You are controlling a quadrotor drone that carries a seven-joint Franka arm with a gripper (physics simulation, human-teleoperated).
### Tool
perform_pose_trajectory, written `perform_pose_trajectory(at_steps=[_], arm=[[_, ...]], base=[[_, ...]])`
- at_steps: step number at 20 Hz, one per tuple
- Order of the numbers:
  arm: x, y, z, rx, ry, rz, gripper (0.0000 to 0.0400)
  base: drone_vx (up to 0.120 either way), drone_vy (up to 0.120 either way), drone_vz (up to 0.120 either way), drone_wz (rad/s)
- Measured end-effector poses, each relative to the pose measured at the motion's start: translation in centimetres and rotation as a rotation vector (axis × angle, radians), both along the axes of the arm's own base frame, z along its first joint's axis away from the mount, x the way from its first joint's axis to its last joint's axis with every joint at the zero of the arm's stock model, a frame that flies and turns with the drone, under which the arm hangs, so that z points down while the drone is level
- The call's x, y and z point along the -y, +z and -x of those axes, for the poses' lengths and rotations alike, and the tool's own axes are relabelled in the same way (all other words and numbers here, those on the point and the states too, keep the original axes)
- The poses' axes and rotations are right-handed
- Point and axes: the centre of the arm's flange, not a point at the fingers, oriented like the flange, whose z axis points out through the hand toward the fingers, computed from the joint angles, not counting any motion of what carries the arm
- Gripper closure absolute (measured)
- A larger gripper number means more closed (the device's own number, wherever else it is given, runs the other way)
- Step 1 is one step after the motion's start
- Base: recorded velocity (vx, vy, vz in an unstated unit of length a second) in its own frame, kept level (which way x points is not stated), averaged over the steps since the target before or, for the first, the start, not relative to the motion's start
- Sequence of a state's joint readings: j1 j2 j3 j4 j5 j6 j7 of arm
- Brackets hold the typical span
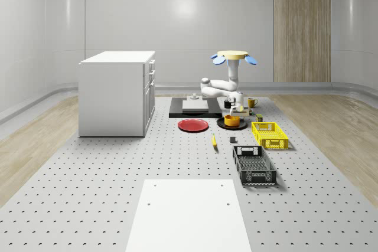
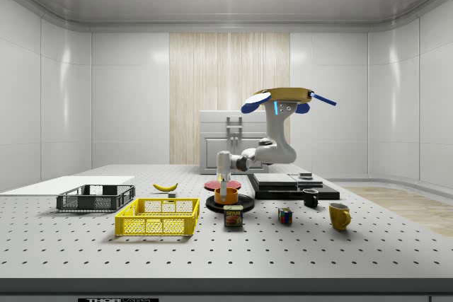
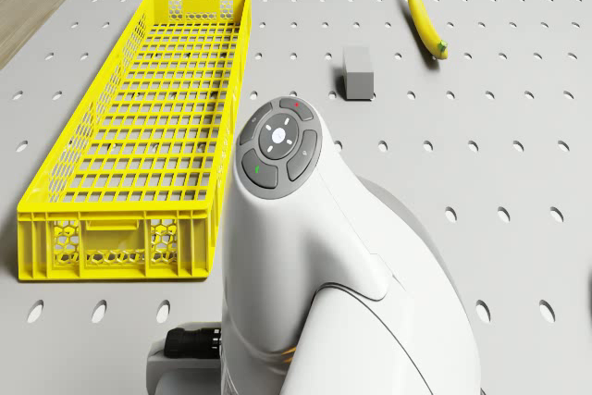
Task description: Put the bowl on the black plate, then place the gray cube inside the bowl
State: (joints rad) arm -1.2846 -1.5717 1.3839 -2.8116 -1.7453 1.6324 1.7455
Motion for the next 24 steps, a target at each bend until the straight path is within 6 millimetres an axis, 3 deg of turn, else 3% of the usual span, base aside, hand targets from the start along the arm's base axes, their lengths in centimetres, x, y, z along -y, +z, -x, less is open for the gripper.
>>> perform_pose_trajectory(at_steps=[5,21,24], arm=[[0.1,-1.3,0.0,0.000,0.000,0.000,0.0014],[0.1,-2.0,0.0,0.000,0.000,0.000,0.0000],[0.1,-2.0,0.0,0.000,0.000,0.000,0.0000]], base=[[0.000,0.000,0.088,0.000],[0.120,-0.117,0.010,0.000],[0.120,0.000,0.000,0.000]])
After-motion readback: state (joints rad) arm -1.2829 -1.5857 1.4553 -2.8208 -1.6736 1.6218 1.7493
